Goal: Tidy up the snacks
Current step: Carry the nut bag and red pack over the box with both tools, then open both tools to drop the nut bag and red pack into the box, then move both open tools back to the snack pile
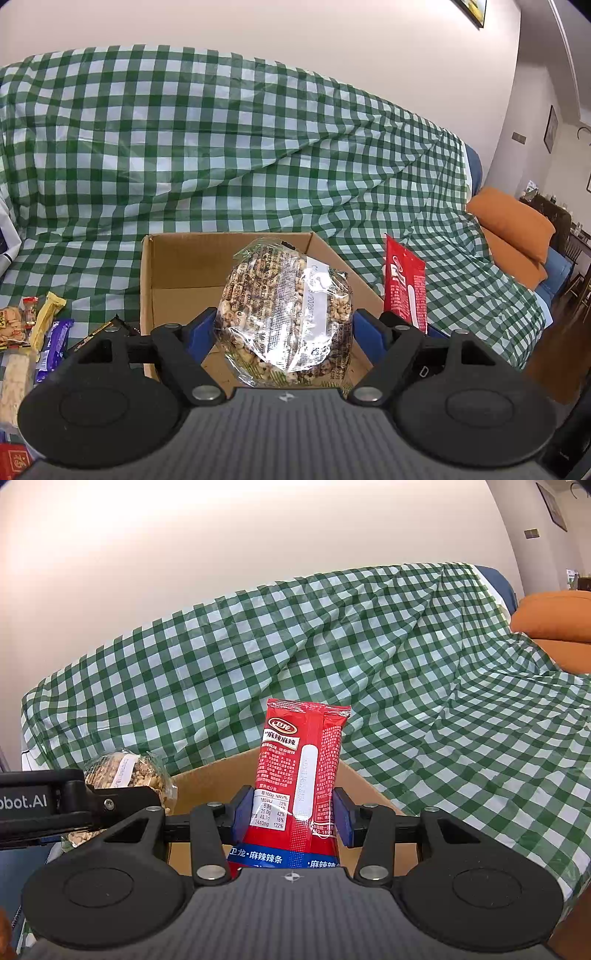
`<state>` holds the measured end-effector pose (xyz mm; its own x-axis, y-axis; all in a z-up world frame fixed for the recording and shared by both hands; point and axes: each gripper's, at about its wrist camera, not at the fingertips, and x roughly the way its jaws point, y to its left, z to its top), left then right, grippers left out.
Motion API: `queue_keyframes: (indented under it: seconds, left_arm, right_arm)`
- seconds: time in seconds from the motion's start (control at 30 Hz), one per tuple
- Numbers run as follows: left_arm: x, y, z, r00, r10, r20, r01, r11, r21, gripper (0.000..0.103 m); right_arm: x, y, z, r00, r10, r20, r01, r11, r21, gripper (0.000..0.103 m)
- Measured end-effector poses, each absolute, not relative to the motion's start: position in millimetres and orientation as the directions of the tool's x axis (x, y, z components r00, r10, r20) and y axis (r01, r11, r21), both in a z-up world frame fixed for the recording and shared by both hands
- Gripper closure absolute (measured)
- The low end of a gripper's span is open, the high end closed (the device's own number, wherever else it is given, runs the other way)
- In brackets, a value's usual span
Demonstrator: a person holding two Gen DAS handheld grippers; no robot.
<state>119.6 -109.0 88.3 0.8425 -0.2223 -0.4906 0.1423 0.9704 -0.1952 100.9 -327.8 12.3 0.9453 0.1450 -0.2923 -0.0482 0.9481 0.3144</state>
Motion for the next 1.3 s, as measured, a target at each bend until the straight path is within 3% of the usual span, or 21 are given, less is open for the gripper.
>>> queue_keyframes:
  seconds: [0.73,0.87,0.93,1.07,1.17,1.27,1.3]
  left_arm:
    - [118.1,-112.5,101.2,0.858,-0.228,-0.460,0.155,0.969,-0.190,0.019]
    - [116.2,-114.7,105.4,0.864,-0.233,-0.446,0.167,0.969,-0.182,0.011]
    - [114.7,-115.0,106.3,0.868,-0.227,-0.442,0.164,0.971,-0.176,0.010]
    - [110.8,-110.5,105.7,0.875,-0.215,-0.433,0.152,0.973,-0.176,0.011]
    - [106.3,-104.6,103.9,0.877,-0.215,-0.430,0.151,0.972,-0.179,0.018]
    - [100.7,-95.7,100.5,0.870,-0.239,-0.432,0.170,0.966,-0.194,0.039]
    - [97.4,-90.8,98.8,0.867,-0.252,-0.429,0.180,0.963,-0.200,0.050]
  right_arm:
    - [100.0,-323.7,14.7,0.948,0.137,-0.287,-0.044,0.950,0.309,0.055]
    - [102.6,-318.7,16.9,0.942,0.148,-0.301,-0.059,0.956,0.286,0.048]
    - [103.6,-314.9,19.5,0.943,0.143,-0.299,-0.062,0.962,0.265,0.035]
    - [105.7,-313.1,19.3,0.942,0.143,-0.303,-0.064,0.965,0.255,0.033]
    - [106.7,-312.4,17.7,0.939,0.147,-0.310,-0.070,0.967,0.247,0.033]
    - [102.0,-309.2,15.2,0.939,0.152,-0.310,-0.081,0.970,0.230,0.033]
    - [100.6,-307.7,14.8,0.938,0.155,-0.309,-0.087,0.971,0.223,0.034]
